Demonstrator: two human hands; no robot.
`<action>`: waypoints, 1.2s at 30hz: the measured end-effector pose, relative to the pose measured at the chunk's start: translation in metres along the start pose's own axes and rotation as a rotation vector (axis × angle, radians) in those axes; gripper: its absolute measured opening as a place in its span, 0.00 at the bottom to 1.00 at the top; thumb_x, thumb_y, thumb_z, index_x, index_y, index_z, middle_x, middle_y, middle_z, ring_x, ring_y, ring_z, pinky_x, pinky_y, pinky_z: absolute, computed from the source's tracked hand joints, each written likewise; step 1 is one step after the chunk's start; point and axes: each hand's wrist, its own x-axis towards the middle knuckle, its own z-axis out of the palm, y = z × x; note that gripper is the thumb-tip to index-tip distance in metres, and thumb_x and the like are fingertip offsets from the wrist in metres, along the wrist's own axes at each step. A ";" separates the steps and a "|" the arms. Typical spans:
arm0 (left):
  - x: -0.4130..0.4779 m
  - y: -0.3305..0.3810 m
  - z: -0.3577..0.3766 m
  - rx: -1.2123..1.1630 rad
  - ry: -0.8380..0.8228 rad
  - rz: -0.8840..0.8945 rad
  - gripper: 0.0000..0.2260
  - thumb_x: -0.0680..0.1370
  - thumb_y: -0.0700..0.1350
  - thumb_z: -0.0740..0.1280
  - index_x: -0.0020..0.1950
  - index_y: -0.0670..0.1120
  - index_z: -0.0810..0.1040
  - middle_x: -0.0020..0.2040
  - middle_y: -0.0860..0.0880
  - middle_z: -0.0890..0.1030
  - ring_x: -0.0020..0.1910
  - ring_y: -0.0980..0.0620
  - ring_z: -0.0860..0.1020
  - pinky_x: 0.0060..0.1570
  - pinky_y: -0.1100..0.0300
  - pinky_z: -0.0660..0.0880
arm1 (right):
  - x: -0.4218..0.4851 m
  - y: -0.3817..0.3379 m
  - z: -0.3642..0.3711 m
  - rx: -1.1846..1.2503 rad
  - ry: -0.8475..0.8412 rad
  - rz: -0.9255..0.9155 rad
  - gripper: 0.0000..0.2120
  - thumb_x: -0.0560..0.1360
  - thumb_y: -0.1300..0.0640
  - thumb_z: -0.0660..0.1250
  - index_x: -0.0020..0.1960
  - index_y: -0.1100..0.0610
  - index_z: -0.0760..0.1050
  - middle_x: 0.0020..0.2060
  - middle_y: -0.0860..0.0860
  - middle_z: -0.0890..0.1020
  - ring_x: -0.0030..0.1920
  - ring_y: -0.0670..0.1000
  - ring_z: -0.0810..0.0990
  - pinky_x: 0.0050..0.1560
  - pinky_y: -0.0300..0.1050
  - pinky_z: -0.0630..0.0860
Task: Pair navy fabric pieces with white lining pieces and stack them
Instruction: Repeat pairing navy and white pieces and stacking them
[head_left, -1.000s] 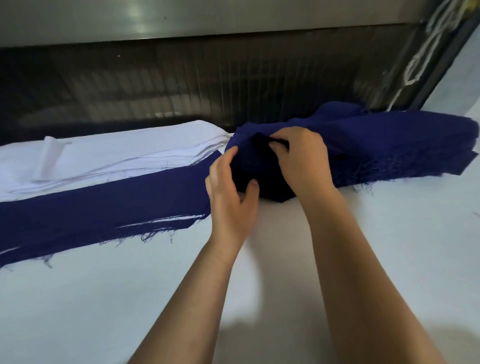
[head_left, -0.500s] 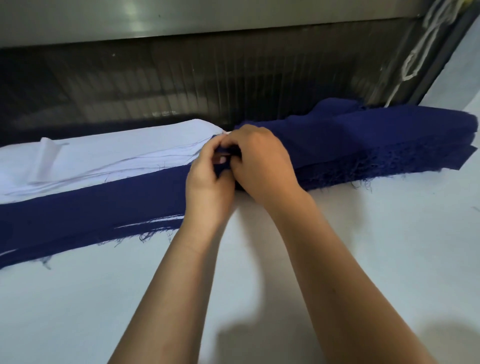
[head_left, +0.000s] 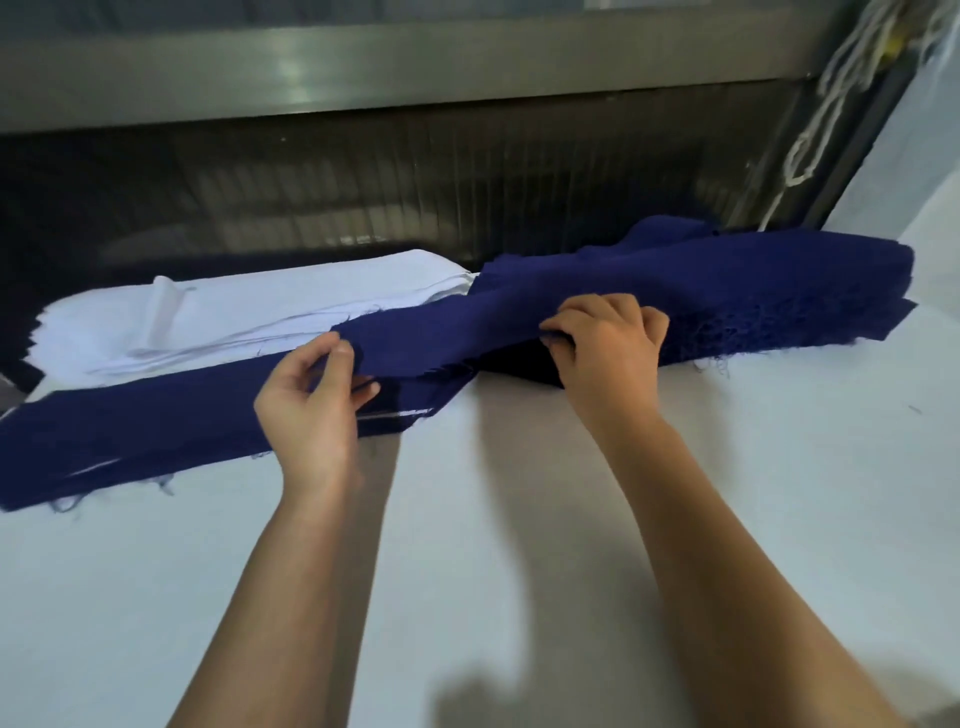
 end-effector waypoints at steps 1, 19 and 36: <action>0.001 0.000 -0.007 0.029 0.008 0.000 0.05 0.78 0.37 0.67 0.52 0.44 0.79 0.53 0.45 0.79 0.32 0.58 0.80 0.38 0.64 0.78 | -0.006 -0.005 0.000 -0.001 0.017 -0.019 0.11 0.78 0.54 0.62 0.56 0.53 0.80 0.56 0.49 0.79 0.59 0.55 0.70 0.56 0.47 0.54; -0.003 -0.003 -0.139 0.710 0.200 0.196 0.18 0.76 0.29 0.56 0.59 0.41 0.79 0.62 0.42 0.75 0.62 0.45 0.72 0.61 0.63 0.65 | -0.076 -0.072 0.020 0.236 -0.385 -0.480 0.10 0.76 0.49 0.64 0.46 0.54 0.80 0.44 0.47 0.80 0.45 0.50 0.74 0.52 0.43 0.68; -0.012 -0.009 -0.131 1.181 -0.022 0.133 0.16 0.79 0.45 0.63 0.67 0.44 0.74 0.67 0.40 0.71 0.66 0.37 0.61 0.64 0.51 0.59 | -0.073 -0.042 0.022 0.292 -0.379 -0.083 0.13 0.76 0.54 0.63 0.60 0.52 0.76 0.42 0.45 0.72 0.43 0.45 0.70 0.44 0.42 0.69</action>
